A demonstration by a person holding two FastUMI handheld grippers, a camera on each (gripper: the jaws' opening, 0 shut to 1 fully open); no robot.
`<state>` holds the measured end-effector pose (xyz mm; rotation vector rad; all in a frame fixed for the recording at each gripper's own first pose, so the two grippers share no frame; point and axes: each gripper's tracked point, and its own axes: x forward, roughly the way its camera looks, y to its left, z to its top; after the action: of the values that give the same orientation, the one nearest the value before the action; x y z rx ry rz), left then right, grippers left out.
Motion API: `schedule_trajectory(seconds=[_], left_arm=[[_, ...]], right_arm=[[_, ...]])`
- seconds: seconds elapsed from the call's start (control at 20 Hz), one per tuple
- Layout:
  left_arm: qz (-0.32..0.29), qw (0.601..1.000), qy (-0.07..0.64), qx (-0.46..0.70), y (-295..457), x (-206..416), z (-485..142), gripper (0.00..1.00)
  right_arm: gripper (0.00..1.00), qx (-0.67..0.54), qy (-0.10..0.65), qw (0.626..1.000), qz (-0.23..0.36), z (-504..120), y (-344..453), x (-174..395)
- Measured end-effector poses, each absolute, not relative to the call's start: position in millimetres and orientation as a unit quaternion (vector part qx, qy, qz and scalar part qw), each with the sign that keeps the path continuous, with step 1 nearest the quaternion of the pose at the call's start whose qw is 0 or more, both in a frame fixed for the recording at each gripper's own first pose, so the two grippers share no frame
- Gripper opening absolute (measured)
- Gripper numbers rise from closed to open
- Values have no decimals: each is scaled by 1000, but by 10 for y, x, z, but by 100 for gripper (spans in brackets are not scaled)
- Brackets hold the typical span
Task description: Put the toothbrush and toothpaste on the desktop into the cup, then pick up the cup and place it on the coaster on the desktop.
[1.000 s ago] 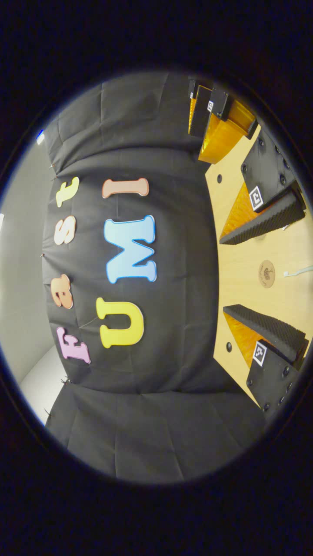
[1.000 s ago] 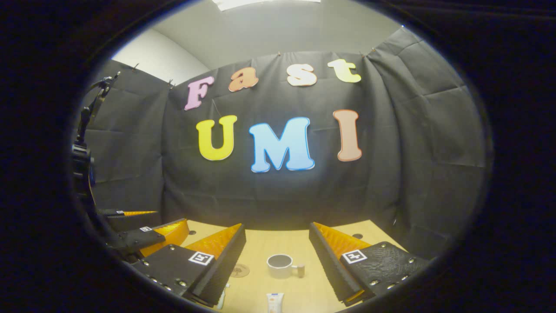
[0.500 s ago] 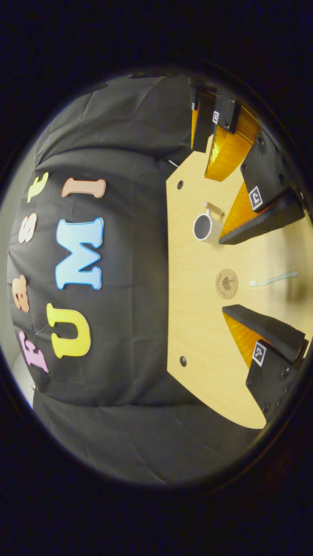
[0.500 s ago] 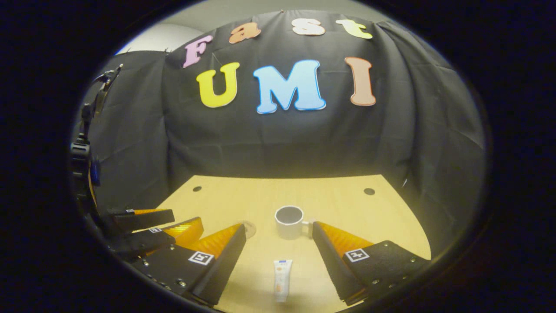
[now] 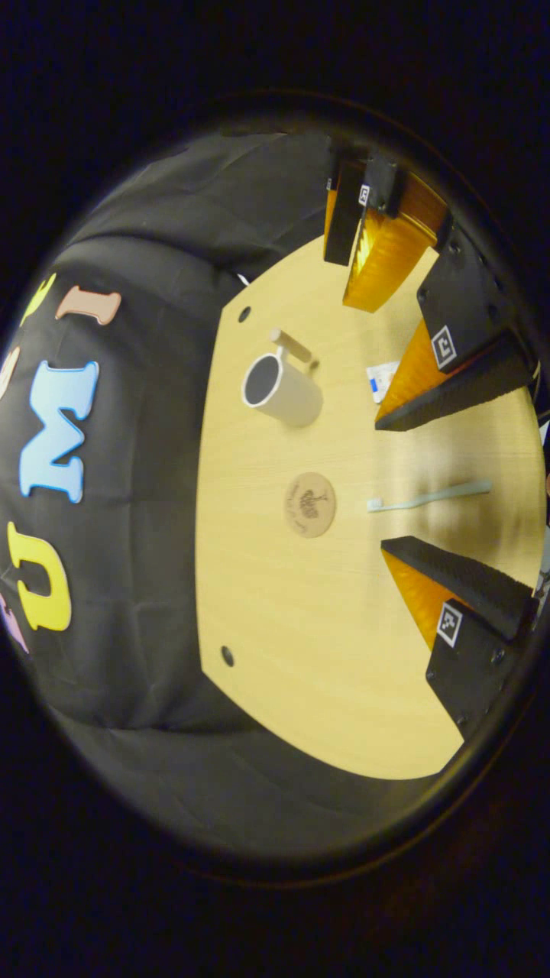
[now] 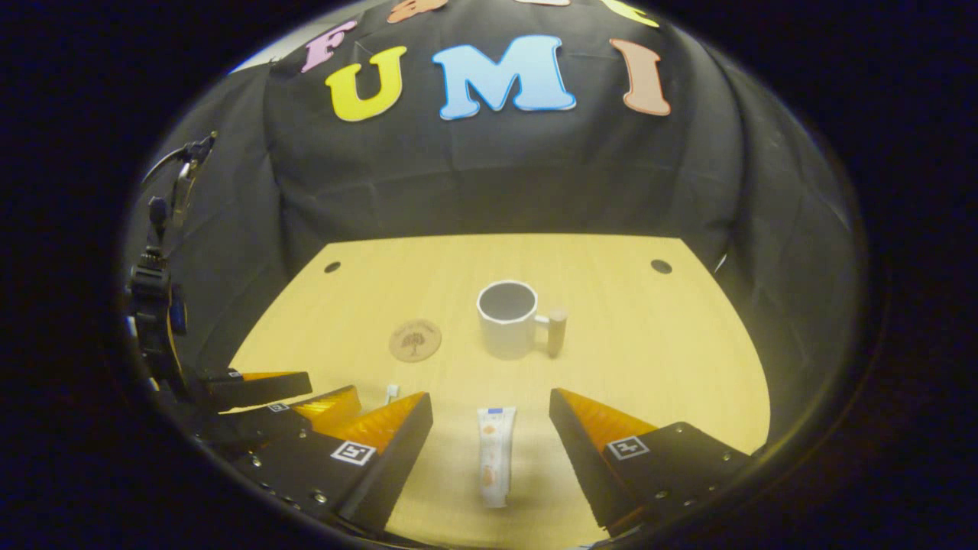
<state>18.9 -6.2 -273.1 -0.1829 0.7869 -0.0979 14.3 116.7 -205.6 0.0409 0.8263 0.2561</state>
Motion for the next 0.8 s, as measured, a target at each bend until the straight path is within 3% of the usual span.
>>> schedule_trajectory(seconds=[0.8], left_arm=[[-12,835,545,-74,-6,135,-3924,96]], right_arm=[[94,0,589,800,118,-3193,1189,-93]])
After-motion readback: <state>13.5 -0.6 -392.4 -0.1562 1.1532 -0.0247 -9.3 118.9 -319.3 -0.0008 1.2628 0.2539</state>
